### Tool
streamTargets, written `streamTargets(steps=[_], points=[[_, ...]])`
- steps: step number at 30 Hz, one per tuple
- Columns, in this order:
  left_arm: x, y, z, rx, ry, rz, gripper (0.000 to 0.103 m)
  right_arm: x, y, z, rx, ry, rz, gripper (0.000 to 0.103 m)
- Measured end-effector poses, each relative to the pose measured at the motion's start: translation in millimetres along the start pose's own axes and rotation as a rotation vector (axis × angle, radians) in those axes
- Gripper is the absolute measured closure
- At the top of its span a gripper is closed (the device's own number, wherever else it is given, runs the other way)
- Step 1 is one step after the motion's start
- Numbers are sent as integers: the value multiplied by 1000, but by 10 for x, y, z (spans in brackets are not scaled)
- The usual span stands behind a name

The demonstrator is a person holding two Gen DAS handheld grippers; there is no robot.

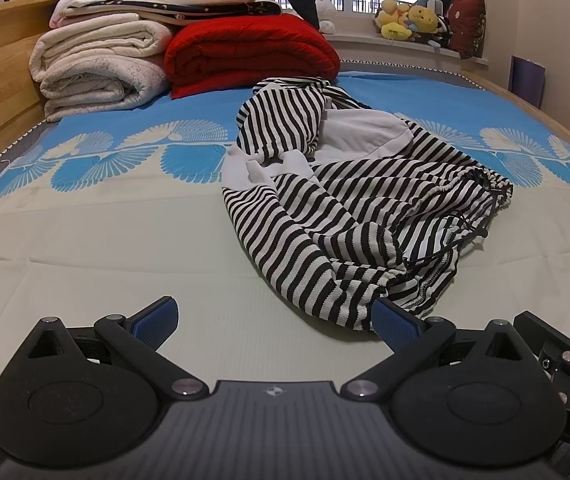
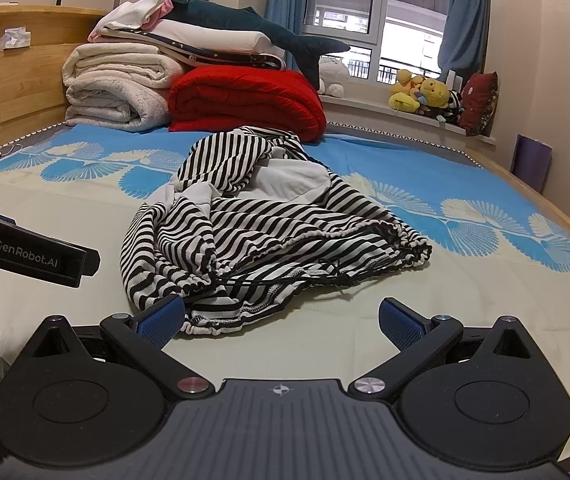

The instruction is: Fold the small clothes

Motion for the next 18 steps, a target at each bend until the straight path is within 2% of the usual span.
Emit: streamTargets(steps=[18], points=[[-95, 36, 26, -12, -23, 10, 0, 22, 32, 36, -17, -1, 6, 1]])
Point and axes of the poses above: each gripper's, at about its wrist camera, not at the fingertips, and y roughly the way its jaws point, x to its right, z to its top, the point moved 1 cm from there along y, roughly the way its jaws point, and after that the axes turned 15 degrees about x, right-handed, at the moved point
